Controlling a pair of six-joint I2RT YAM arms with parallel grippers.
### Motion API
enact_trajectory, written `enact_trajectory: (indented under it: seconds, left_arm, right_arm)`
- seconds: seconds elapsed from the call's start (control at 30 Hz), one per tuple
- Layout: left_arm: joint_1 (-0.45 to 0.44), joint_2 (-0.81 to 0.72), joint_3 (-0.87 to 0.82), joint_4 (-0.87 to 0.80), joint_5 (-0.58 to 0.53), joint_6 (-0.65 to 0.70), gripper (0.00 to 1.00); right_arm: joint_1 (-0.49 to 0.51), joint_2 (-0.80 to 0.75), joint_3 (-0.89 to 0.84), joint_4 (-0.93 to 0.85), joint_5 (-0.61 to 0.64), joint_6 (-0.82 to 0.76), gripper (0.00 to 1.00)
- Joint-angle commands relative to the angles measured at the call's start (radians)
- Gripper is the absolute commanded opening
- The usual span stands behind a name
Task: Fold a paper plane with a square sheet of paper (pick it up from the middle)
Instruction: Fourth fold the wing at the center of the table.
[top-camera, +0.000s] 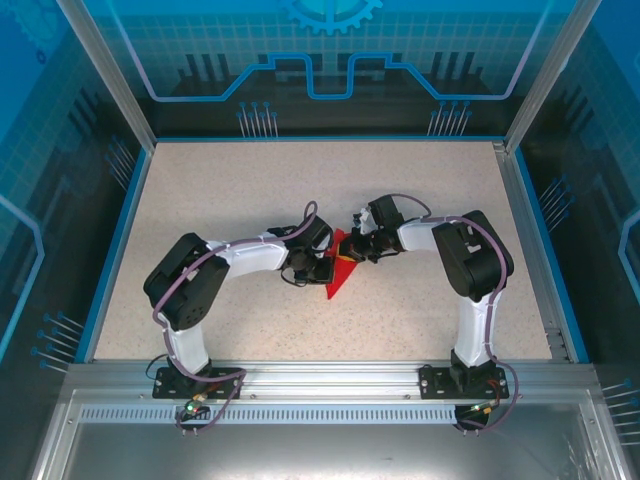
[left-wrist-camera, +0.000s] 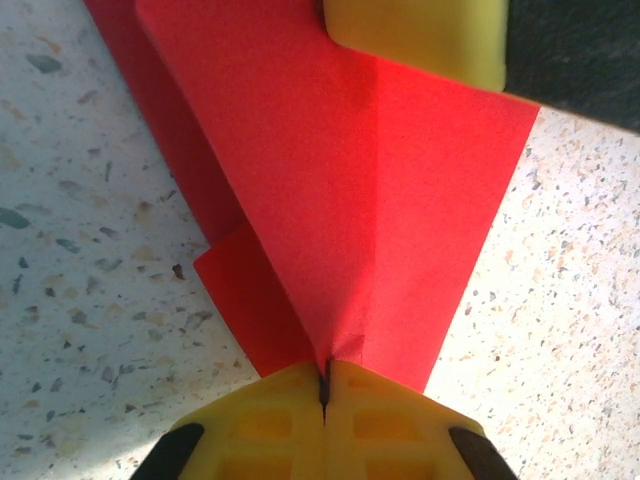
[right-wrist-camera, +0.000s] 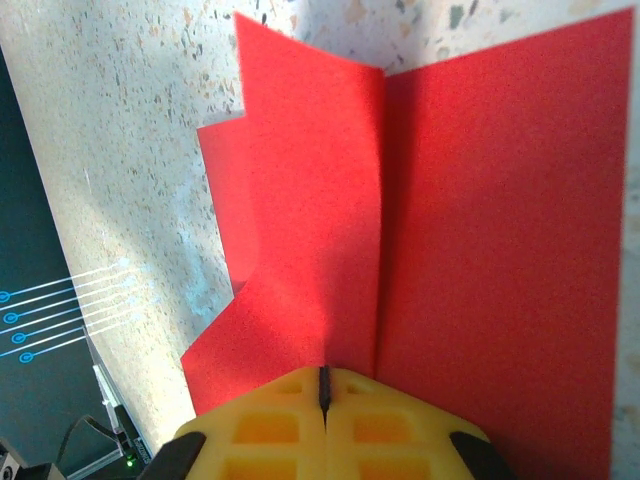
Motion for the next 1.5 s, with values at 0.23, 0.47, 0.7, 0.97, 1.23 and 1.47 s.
enact_trajectory:
  seconds: [0.23, 0.47, 0.7, 0.97, 1.23, 1.47]
  left_arm:
    - [0.004, 0.051, -0.006, -0.016, 0.003, 0.037, 0.01]
    - [-0.003, 0.072, -0.010, -0.021, -0.006, 0.044, 0.03]
    - [-0.010, 0.080, -0.007, -0.021, -0.004, 0.048, 0.04]
    - [-0.016, 0.107, -0.012, -0.018, -0.008, 0.057, 0.05]
    - [-0.017, 0.118, -0.007, -0.016, -0.008, 0.061, 0.06]
    - [-0.020, 0.125, -0.012, -0.012, -0.007, 0.062, 0.07]
  right_arm:
    - [-0.015, -0.010, -0.013, -0.085, 0.095, -0.035, 0.00]
    - [-0.012, -0.034, -0.015, -0.081, 0.091, -0.037, 0.00]
    - [-0.010, -0.039, -0.016, -0.073, 0.086, -0.030, 0.02]
    - [-0.018, -0.111, -0.029, -0.053, 0.074, -0.012, 0.09]
    - [-0.003, -0.158, -0.080, -0.010, 0.010, 0.056, 0.09]
    - [0.039, -0.183, -0.162, 0.039, -0.002, 0.137, 0.05]
